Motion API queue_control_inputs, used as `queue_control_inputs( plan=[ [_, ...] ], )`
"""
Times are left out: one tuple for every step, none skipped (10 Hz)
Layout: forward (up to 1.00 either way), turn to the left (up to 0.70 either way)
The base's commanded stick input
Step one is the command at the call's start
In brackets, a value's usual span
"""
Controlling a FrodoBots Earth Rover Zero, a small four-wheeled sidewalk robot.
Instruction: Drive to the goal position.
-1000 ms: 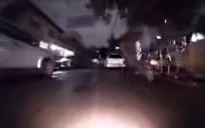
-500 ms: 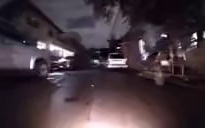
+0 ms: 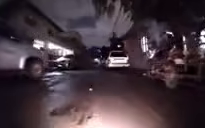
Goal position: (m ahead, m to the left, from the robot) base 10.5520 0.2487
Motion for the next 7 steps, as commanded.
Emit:
queue_control_inputs(
  plan=[
    [1.00, 0.00],
    [1.00, 0.00],
    [1.00, 0.00],
    [1.00, 0.00],
    [1.00, 0.00],
    [1.00, 0.00],
    [1.00, 0.00]
  ],
)
